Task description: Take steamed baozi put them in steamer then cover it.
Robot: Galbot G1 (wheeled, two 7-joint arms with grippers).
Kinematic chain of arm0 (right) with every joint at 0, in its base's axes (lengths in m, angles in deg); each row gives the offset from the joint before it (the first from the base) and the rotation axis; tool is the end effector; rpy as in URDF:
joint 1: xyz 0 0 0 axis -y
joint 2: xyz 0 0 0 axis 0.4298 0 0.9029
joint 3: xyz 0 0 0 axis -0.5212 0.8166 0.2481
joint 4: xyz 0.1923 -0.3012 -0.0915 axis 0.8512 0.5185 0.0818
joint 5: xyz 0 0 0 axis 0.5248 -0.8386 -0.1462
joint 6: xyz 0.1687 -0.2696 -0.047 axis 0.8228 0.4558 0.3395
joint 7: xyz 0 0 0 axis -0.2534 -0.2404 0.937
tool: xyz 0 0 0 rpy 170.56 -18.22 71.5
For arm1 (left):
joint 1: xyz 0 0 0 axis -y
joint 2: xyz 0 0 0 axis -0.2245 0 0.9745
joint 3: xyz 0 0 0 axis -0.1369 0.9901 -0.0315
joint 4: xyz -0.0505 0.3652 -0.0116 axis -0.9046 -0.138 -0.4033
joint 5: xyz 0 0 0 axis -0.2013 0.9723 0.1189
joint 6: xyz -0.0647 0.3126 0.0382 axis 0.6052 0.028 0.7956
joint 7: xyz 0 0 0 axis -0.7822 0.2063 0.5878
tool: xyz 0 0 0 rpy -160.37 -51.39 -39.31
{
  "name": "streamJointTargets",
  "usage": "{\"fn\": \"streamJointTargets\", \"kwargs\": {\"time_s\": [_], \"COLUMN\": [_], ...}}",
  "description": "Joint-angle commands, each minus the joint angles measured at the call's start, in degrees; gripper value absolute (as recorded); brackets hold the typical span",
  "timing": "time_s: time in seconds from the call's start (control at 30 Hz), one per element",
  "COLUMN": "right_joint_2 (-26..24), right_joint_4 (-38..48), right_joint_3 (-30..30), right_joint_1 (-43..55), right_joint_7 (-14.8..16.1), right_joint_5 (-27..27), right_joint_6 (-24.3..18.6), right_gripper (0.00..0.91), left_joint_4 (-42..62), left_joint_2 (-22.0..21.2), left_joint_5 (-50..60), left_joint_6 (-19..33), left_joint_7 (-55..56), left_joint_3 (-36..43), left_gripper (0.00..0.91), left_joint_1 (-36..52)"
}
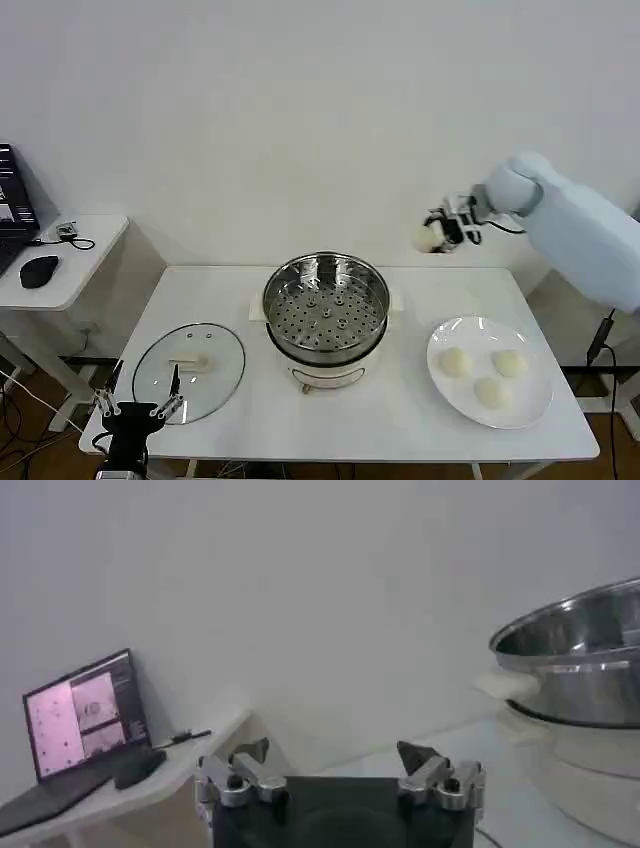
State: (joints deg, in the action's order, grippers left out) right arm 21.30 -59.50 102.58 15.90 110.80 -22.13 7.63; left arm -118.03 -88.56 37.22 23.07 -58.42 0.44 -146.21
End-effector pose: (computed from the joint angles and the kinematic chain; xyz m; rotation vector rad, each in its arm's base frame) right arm 0.5792 -0.0395 -0.0283 1.3927 -1.5367 1.8652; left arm 0.0710 0.0745 -0.2908 0.2098 -2.9717 -0.5873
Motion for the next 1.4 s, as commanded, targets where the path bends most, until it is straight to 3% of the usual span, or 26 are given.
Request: {"fn": "streamJointTargets", "kwargs": {"time_s": [0.03, 0.27, 0.43, 0.73, 1.07, 1.4], "right_joint_2": [13.0, 12.5, 12.5, 13.5, 16.2, 18.3], "right_joint_4": [0.6, -2.7, -0.6, 5.1, 10.7, 13.2], "right_joint_3": [10.0, 14.0, 15.2, 15.4, 14.4, 14.4], "right_joint_1": [4.9, 4.8, 3.5, 0.4, -1.3, -2.3], "right_joint_7": [-0.9, -2.4, -3.3, -8.8, -11.6, -12.7], "right_joint_5": [2.4, 0.9, -4.1, -10.7, -16.1, -16.7], "right_joint_6": [-4.9, -10.9, -15.3, -23.0, -27.1, -28.8], "right_gripper": [0.655, 0.655, 0.655, 0.655, 0.655, 0.655], "left_joint_4": [-0.3, 0.1, 0.0, 0.1, 0.2, 0.2], "left_joint_2": [-0.3, -0.8, -1.3, -1.8, -1.8, -1.9], "left_joint_5": [0.2, 0.7, 0.8, 0.9, 0.9, 0.9], "left_joint_6": [-0.1, 0.0, 0.0, 0.1, 0.2, 0.2], "left_joint_7": [0.0, 0.1, 0.1, 0.2, 0.3, 0.4], "left_joint_3": [-0.2, 0.6, 0.8, 0.7, 0.5, 0.2], "left_gripper": [0.907, 0.907, 0.907, 0.907, 0.907, 0.907], "left_joint_1": [-0.2, -0.1, -0.1, -0.6, -0.6, -0.5]}}
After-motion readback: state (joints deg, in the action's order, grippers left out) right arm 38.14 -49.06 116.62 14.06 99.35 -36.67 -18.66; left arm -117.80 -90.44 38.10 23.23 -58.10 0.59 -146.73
